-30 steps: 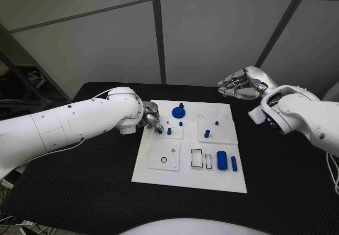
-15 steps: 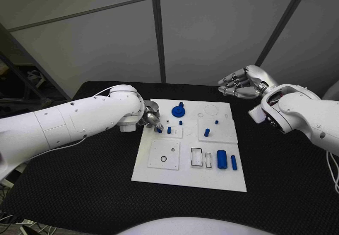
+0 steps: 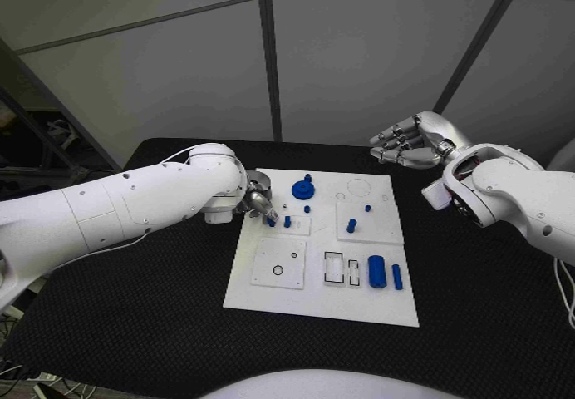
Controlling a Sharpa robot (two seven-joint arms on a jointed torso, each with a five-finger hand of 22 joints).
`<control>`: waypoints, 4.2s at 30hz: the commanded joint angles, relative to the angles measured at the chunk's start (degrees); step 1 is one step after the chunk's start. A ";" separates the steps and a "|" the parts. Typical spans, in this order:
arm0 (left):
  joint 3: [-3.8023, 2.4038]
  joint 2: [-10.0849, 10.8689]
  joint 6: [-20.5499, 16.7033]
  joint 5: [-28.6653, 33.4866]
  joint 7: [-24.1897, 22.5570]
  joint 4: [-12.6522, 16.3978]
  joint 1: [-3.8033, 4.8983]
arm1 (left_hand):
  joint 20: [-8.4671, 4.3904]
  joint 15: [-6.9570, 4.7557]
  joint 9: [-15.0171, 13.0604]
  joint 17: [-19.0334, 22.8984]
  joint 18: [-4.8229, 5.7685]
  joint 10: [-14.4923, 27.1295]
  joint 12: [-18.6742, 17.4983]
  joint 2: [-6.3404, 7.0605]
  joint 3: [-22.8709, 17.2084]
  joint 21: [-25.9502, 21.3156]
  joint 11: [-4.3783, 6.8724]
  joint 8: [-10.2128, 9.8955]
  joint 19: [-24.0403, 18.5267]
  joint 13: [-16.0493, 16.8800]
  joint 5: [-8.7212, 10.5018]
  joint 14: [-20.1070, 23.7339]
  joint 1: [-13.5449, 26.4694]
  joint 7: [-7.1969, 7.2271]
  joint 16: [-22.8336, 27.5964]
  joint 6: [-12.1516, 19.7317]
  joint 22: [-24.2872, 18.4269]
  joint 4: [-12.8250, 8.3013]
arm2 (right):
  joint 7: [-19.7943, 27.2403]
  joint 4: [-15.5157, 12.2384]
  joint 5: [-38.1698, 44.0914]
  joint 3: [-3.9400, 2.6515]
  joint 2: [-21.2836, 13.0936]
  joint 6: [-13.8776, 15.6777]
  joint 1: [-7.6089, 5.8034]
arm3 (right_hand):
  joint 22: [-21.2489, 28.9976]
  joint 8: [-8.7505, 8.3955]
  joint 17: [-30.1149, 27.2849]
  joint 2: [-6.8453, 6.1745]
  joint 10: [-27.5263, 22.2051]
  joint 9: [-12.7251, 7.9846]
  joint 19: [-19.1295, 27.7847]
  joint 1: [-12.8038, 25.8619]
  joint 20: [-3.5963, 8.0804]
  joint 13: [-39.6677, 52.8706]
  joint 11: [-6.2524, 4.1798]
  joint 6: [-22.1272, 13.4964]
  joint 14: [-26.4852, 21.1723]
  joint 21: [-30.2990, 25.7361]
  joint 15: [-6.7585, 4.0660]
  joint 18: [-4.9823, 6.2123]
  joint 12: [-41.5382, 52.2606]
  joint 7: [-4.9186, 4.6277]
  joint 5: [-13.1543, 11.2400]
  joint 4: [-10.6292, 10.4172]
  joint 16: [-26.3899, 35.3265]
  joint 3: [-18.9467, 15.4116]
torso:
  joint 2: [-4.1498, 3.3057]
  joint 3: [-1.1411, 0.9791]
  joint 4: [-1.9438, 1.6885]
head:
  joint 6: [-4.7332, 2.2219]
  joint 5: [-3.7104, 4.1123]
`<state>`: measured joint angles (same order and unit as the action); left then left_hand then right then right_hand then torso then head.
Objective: Assemble the parts on the task board
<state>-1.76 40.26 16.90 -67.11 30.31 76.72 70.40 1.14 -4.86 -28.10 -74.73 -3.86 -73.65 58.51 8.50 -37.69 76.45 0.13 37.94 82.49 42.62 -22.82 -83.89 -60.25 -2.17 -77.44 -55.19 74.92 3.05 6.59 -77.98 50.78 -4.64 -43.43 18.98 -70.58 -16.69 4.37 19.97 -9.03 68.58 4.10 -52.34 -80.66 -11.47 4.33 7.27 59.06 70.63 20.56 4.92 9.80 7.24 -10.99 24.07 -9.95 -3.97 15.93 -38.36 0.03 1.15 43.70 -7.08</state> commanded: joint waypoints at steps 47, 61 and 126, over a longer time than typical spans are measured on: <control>0.14 -1.47 3.18 -0.45 0.60 -2.71 -0.13 | -0.18 -0.61 3.72 -0.02 0.08 -3.31 1.57 -3.40 15.41 -0.22 2.53 -2.10 0.37 1.81 0.18 -2.64 6.99 0.98 -0.27 -3.27 0.89 1.67 | 0.09 -0.18 0.08 -0.03 -0.20 -0.31 -0.10 | 0.15 -0.01 -0.15 0.43 -0.31 0.08 -0.29 0.51 -0.02 -0.12 -0.04 -0.25 -0.34 -0.31 -0.14 0.61 -0.09 -0.16 0.41 0.00 0.28 -0.01 | -0.02 0.00 0.01 | 0.04 0.31; 0.13 -1.21 0.86 -0.47 0.35 -2.32 -0.14 | -0.20 -0.64 4.31 -0.07 0.18 -3.61 2.12 -3.07 21.96 0.07 2.59 -2.32 0.64 2.49 2.05 -2.66 7.95 1.06 -0.30 -3.98 1.41 4.56 | 0.06 -0.21 0.08 -0.03 -0.33 -0.33 -0.10 | 0.16 -0.01 -0.16 0.43 -0.31 0.08 -0.30 0.55 -0.02 -0.12 -0.03 -0.26 -0.35 -0.33 -0.13 0.61 -0.09 -0.16 0.42 -0.02 0.28 -0.02 | 0.00 0.04 -0.03 | -0.07 0.36; 4.40 -5.25 -27.17 -12.79 -29.58 -3.70 -0.81 | 5.83 6.27 22.29 37.36 -6.51 20.46 -33.23 1.52 21.71 -44.37 -5.85 -22.75 -16.84 -35.77 13.17 17.71 -21.28 -5.34 21.69 2.41 -34.60 -1.03 | 0.58 -0.29 0.59 -0.02 -0.04 0.21 -0.08 | 0.37 0.10 -0.40 0.53 -0.45 0.13 -0.47 0.09 0.00 -0.20 -0.09 -0.13 -0.45 -0.67 -0.14 0.64 -0.12 -0.07 0.56 0.34 0.30 0.29 | -0.06 0.02 0.04 | -1.33 1.75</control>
<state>2.64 35.21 -9.58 -75.25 2.03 73.31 69.51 6.96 1.40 -5.89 -37.38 -9.15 -52.96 25.45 9.59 -15.88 31.94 -5.64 15.49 65.46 6.95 -9.73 -66.00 -81.80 -7.44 -55.46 -52.55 40.20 2.29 6.56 -78.15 51.07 -4.63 -43.54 18.88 -70.56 -16.39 4.38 19.65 -8.80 68.58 4.16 -52.34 -80.44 -11.47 4.20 7.27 59.06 70.63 20.08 4.92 9.80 7.24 -10.99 24.28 -9.79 -3.97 16.09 -38.41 0.04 1.18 42.32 -5.38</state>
